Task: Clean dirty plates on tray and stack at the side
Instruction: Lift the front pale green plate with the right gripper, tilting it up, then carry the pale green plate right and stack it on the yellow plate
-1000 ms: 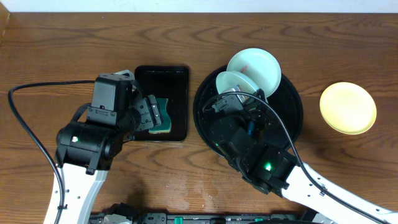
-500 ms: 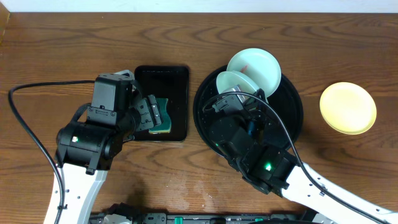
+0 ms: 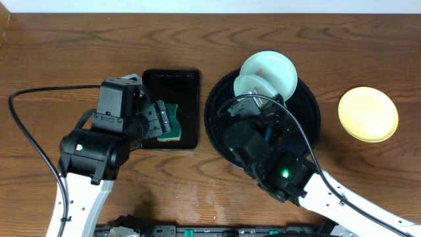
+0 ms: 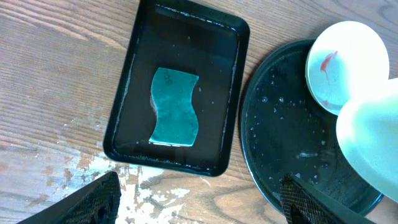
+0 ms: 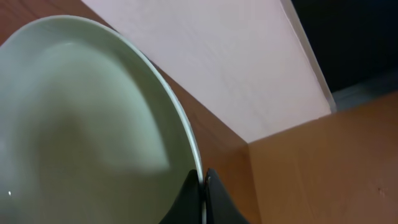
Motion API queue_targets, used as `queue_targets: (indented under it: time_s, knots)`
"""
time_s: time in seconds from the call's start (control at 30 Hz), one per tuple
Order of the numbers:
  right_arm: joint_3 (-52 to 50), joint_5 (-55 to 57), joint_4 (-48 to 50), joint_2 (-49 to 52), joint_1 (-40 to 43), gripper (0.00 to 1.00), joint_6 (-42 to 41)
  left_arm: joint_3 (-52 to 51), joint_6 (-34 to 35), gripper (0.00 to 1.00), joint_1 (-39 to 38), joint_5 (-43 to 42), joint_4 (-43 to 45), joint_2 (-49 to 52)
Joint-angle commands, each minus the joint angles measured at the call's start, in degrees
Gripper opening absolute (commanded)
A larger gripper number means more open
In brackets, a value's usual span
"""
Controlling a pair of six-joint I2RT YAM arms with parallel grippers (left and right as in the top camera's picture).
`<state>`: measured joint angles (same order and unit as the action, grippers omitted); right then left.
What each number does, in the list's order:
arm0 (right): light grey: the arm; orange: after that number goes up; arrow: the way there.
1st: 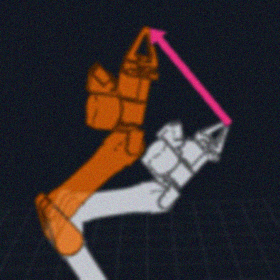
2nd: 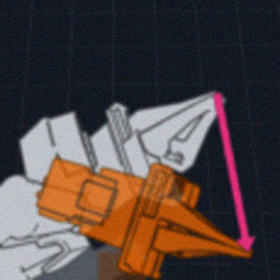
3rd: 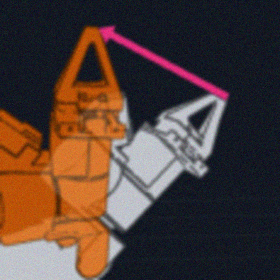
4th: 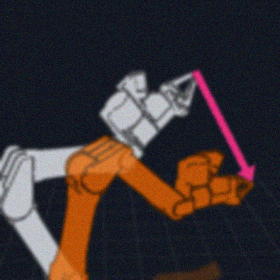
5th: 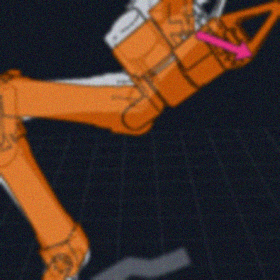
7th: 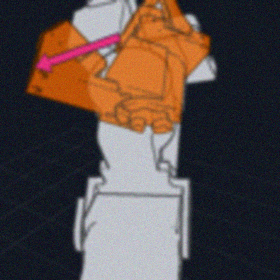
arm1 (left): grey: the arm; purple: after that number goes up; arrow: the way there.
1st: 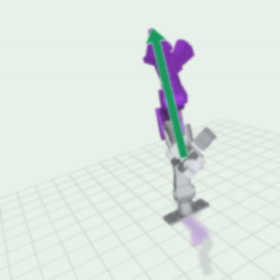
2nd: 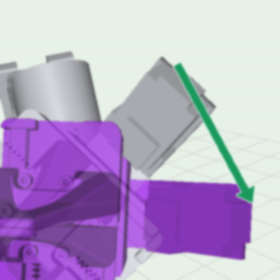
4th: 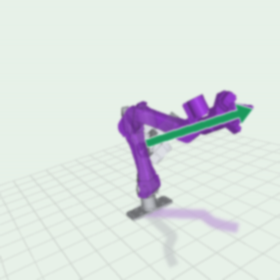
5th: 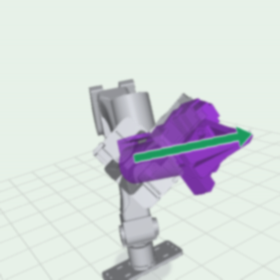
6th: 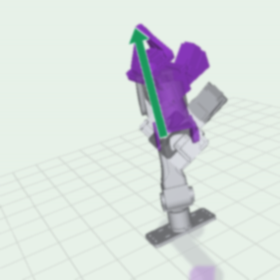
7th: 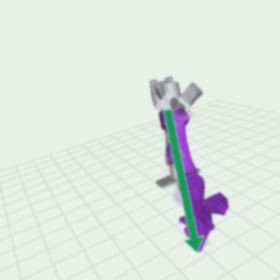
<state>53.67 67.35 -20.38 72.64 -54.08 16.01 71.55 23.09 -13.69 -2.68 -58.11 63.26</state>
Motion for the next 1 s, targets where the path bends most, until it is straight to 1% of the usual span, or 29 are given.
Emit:
queue_targets:
  time_s: [0.0, 0.13, 0.27, 0.33, 0.43, 0.47, 0.5, 0.57, 0.6, 0.7, 0.87, 0.97]
  knots:
    - [1.18, 0.28, -0.5, -0.42, 0.57, 0.01, -2.8, 1.07, -0.37, 0.82, 0.13, 0.11, -0.13, 0.07]
    - [1.18, -0.13, -0.39, -0.42, 0.52, 0.01, -3.8, 1.07, -0.37, 0.82, 0.13, 0.11, -0.13, 0.07]
    - [1.18, -2.47, -1.4, -0.42, 0.83, 0.01, -10.23, 1.07, -0.37, 0.82, 0.13, 0.11, -0.13, 0.07]
    - [1.18, -8.24, -3.72, -0.42, 2.08, 0.01, -15.63, 1.07, -0.37, 0.82, 0.13, 0.11, -0.11, 0.07]
    - [1.18, -22.71, -9.01, -0.42, 7.02, 0.01, -29.73, 1.07, -0.37, 0.82, 0.13, 0.11, -0.13, 0.07]
    - [1.18, -29.4, -10.8, -0.44, 9.53, 0.01, -35.3, 1.07, -0.37, 0.82, 0.13, 0.11, -0.13, 0.07]
    - [1.18, -34.42, -12.26, -0.44, 11.74, 0.01, -39.15, 1.07, -0.37, 0.82, 0.13, 0.11, -0.13, 0.07]
    - [1.18, -41.09, -14.62, -0.68, 16.61, 0.01, -44.98, 1.07, -0.37, 0.82, 0.13, 0.11, -0.13, 0.07]
    - [1.18, -42.8, -15.06, -0.92, 19.02, 0.01, -46.4, 1.07, -0.39, 0.82, 0.13, 0.11, -0.13, 0.07]
    - [1.18, -50.07, -14.95, -2.54, 27.41, 0.01, -46.88, 1.07, -0.37, 0.82, 0.13, 0.11, -0.13, 0.07]
    - [1.2, -67.3, -15.19, -4.61, 46.99, 0.01, -46.56, 1.07, -0.37, 0.83, 0.13, 0.11, -0.13, 0.07]
    - [1.18, -72.5, -14.97, -3.98, 58.97, 0.01, -46.6, 1.07, -0.37, 0.83, 0.13, 0.09, -0.13, 0.07]
